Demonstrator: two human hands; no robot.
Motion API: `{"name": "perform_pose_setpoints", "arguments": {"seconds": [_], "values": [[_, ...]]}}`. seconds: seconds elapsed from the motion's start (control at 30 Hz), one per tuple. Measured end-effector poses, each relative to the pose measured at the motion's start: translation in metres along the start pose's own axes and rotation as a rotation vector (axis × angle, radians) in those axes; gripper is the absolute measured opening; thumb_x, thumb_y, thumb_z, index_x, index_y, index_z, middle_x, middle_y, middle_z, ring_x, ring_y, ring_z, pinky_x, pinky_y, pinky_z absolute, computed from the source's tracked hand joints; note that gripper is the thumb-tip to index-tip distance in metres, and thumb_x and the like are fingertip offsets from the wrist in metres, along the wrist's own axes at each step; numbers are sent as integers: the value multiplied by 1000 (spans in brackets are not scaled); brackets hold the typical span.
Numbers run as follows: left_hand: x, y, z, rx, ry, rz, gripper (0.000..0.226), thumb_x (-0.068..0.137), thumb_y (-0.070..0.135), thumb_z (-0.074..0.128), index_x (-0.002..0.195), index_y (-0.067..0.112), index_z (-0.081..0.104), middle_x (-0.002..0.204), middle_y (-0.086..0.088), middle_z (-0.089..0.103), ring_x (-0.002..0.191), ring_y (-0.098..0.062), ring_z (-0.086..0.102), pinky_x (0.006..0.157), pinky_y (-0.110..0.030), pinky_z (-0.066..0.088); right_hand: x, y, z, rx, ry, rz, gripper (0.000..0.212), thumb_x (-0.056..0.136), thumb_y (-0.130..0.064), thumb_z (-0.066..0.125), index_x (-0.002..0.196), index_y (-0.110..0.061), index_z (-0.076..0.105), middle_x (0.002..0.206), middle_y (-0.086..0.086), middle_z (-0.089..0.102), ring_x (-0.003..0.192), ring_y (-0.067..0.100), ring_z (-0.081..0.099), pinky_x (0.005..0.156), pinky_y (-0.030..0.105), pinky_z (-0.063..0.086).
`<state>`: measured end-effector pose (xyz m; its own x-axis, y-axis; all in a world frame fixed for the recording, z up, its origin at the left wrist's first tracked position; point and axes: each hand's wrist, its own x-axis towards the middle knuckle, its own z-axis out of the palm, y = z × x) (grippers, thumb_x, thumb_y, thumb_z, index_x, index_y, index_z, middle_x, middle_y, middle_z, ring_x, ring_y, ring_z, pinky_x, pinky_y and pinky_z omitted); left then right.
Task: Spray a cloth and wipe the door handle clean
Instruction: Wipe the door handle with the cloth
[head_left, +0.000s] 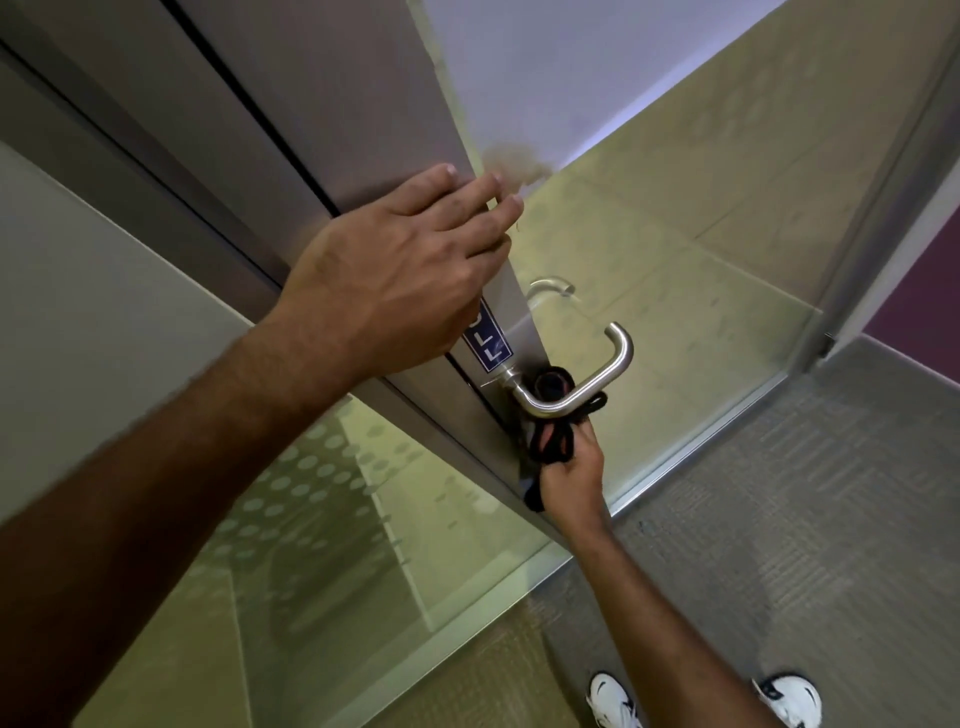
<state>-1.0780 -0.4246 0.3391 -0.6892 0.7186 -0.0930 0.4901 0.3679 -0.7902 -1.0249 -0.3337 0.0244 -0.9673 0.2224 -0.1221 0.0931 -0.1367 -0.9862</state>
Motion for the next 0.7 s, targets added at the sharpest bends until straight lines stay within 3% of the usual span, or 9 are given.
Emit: {"name": "perform_pose_setpoints", "arguments": {"seconds": [0.1, 0.17, 0.23, 0.3, 0.37, 0.43, 0.57, 0.63, 0.7], "values": [[-1, 0, -1, 19, -24, 10, 56, 102, 36, 28, 148, 8, 45, 165, -13, 28, 153, -30, 26, 124, -47, 16, -1, 12, -11, -466, 1, -399, 39, 58, 23, 57, 86, 1, 73, 100, 14, 66, 91, 35, 57, 71, 44, 53], [0, 0, -2, 26, -33, 13, 57, 102, 37, 26, 148, 8, 45, 166, -13, 26, 153, -30, 25, 124, -47, 15, 0, 6, -12, -568, 36, -460, 41, 55, 22, 56, 84, -2, 73, 90, 11, 66, 85, 33, 55, 63, 46, 51], [0, 0, -3, 22, -41, 8, 58, 102, 37, 23, 149, 9, 43, 167, -13, 23, 154, -29, 22, 125, -46, 13, -7, -6, 0, -406, 111, -260, 52, 61, 21, 50, 95, -10, 73, 98, 1, 67, 91, 24, 56, 75, 46, 55], [-1, 0, -3, 26, -44, -2, 58, 102, 37, 23, 150, 9, 41, 168, -11, 21, 155, -28, 20, 126, -46, 12, -15, -29, 17, 80, 146, 133, 64, 70, 21, 42, 112, -19, 69, 111, 1, 70, 102, 18, 64, 93, 40, 57], [-1, 1, -1, 28, -56, 3, 58, 103, 38, 22, 152, 10, 37, 169, -11, 18, 156, -28, 17, 126, -46, 11, -24, -41, 26, 449, 132, 417, 64, 75, 20, 40, 120, -19, 64, 113, 11, 72, 99, 24, 71, 84, 43, 62], [-1, 1, 2, 30, -57, 5, 59, 104, 39, 20, 154, 10, 32, 169, -11, 15, 156, -28, 14, 127, -46, 9, -33, -49, 28, 586, 92, 600, 54, 81, 18, 43, 121, -13, 61, 112, 18, 70, 91, 29, 71, 72, 44, 62], [-1, 1, 4, 40, -50, 8, 59, 104, 39, 18, 155, 10, 31, 169, -13, 15, 156, -29, 14, 126, -47, 9, -41, -63, 19, 660, -12, 737, 53, 86, 12, 47, 130, -15, 58, 122, 19, 65, 112, 40, 63, 98, 66, 48], [0, 1, 4, 38, -49, 4, 59, 104, 40, 19, 154, 11, 31, 169, -13, 15, 156, -30, 14, 126, -47, 9, -49, -73, 15, 652, -45, 776, 48, 85, 6, 52, 123, -22, 61, 119, 15, 67, 109, 38, 64, 96, 66, 50], [0, 2, 5, 29, -43, 2, 58, 105, 39, 22, 154, 10, 32, 169, -13, 16, 156, -30, 15, 126, -47, 9, -59, -81, 15, 614, -73, 742, 47, 83, 7, 56, 115, -26, 65, 112, 9, 72, 104, 32, 68, 85, 53, 58]]}}
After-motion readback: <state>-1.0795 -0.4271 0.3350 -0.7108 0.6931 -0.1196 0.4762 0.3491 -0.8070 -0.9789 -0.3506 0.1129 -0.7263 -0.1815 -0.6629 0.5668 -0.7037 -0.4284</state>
